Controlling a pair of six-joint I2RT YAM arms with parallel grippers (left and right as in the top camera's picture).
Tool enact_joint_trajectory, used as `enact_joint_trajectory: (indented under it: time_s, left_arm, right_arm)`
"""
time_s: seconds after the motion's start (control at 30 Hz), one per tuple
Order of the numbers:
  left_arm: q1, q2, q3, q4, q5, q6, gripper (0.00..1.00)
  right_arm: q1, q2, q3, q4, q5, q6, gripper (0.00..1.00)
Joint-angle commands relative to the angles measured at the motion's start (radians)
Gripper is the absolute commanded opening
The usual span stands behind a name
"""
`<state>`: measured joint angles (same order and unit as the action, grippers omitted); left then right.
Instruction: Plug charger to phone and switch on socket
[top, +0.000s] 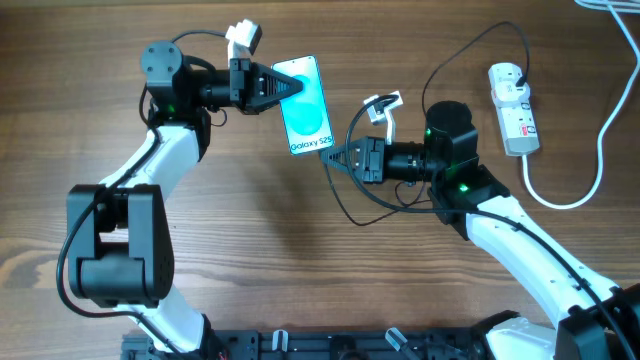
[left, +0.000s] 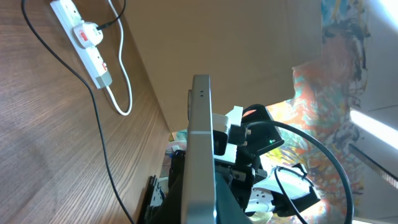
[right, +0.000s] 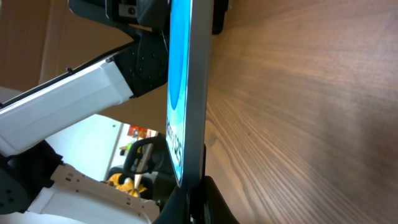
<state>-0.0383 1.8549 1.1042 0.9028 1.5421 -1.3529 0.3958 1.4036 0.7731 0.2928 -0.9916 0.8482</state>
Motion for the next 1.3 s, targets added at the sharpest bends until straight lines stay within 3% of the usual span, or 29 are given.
enact_joint_trajectory:
  time_s: [0.0,1.27]
  left_arm:
    - [0.0,-0.013,0.008,0.016,-0.051,0.01,0.04]
    - [-0.001,-0.013,0.008,0.041,-0.032,0.01,0.04]
  right_arm:
    - [-0.001,-0.001,0.012,-0.01,-0.078,0.02,0.04]
    - [-0.003,0.0,0.012,0.002,-0.042,0.046,0.04]
